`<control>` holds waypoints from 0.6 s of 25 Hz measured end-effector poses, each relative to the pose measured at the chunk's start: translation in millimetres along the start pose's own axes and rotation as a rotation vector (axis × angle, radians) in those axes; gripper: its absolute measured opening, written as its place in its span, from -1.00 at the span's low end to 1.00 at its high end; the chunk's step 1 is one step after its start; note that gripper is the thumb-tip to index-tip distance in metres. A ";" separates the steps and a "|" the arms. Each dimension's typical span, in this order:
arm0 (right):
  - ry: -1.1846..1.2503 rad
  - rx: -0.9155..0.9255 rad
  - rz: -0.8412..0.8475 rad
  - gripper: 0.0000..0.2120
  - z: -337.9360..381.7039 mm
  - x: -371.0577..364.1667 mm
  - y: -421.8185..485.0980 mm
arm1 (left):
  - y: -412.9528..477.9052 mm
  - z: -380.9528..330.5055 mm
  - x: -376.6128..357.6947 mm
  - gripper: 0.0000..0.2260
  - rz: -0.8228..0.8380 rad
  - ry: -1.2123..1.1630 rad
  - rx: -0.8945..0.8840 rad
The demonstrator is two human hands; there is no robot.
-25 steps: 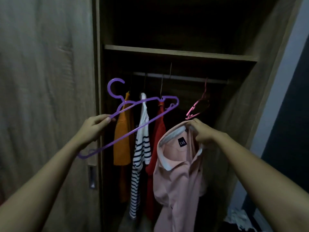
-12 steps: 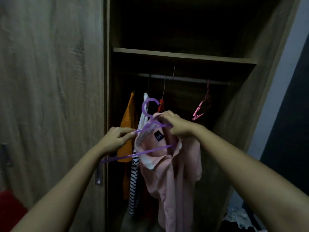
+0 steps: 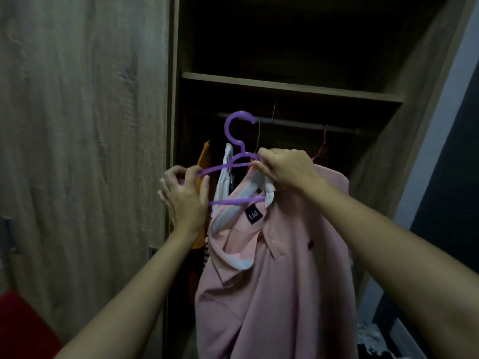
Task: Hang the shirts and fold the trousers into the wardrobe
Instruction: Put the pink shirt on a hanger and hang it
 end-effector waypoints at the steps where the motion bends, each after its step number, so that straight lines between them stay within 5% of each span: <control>1: 0.045 -0.062 -0.021 -0.62 -1.5 2.8 1.1 | -14.5 -4.0 -2.7 -0.80 0.010 0.011 0.056; 6: 0.142 -0.149 -0.185 -0.63 -19.1 22.0 -1.2 | -91.2 9.5 -36.0 -0.34 0.670 -0.054 0.027; 9: 0.161 -0.146 -0.201 -0.56 -41.9 30.8 -12.1 | -72.6 17.1 -38.2 -0.56 0.779 -0.395 0.151; 15: 0.137 0.017 -0.041 -0.36 -75.5 20.5 -63.8 | 22.5 53.9 -39.2 -0.78 0.978 -0.426 0.566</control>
Point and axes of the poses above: each hand's wrist, its own y-axis towards the middle knuckle, its own x-axis out of the back of the hand, z = x × y, the point moved 2 cm from there along y, towards the middle knuckle, and after that the axes turned 10 degrees about y, right-handed, at the moved point
